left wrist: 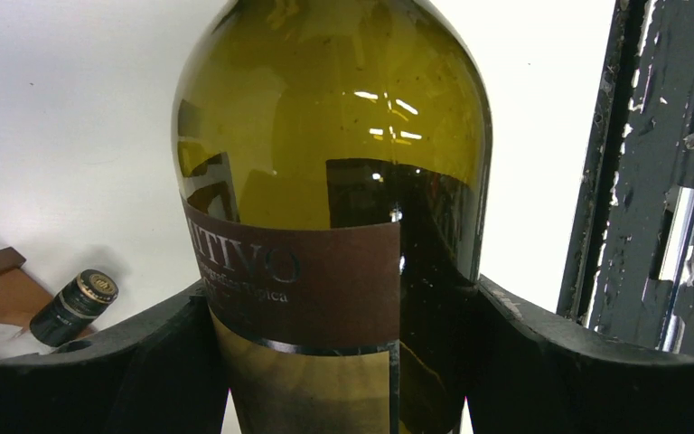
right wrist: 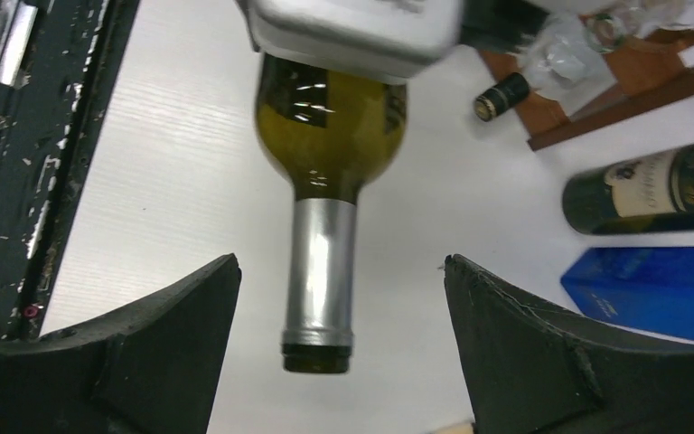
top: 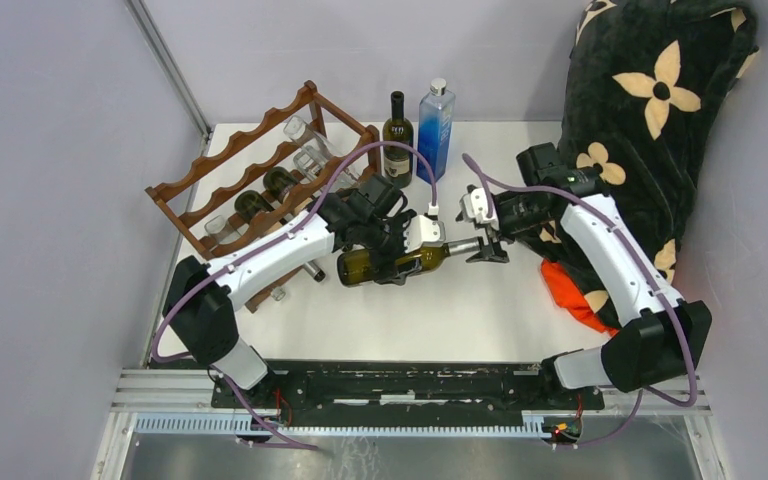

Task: Put the wine bottle on the wine rack
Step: Pick up the wine bottle from the center of the board.

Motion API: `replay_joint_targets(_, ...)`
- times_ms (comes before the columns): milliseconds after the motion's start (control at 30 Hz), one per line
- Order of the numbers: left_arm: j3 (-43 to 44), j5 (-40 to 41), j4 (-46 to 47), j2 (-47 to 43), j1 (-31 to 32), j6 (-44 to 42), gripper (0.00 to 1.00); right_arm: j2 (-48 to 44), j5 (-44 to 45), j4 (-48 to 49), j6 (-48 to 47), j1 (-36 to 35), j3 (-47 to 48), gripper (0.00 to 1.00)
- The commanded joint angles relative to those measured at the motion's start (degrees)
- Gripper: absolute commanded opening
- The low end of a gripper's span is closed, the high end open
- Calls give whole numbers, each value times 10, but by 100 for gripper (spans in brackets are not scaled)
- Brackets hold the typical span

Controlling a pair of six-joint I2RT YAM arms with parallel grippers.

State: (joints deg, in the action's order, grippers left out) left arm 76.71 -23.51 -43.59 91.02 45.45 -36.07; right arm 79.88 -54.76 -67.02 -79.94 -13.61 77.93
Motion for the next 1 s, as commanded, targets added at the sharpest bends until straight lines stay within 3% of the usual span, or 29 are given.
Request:
replay_joint_targets(0, 52, -1, 9, -16, 3, -36, 2, -20, 14, 13, 2, -26, -35, 86)
replay_joint_targets(267, 63, -15, 10, -12, 6, -42, 2, -53, 28, 150, 86, -61, -126, 73)
replay_joint_targets(467, 66, -27, 9, -1, 12, -44, 2, -60, 38, 180, 107, -86, -135, 67)
replay_joint_targets(600, 67, -32, 10, 4, 14, -43, 2, -62, 43, 186, 109, -97, -142, 53)
replay_joint_targets(800, 63, -35, 22, 1, 16, -39, 2, -69, 53, 200, 116, -107, -155, 42)
replay_joint_targets(967, 54, -37, 40, -7, 16, -32, 2, -71, 47, 186, 111, -110, -159, 3)
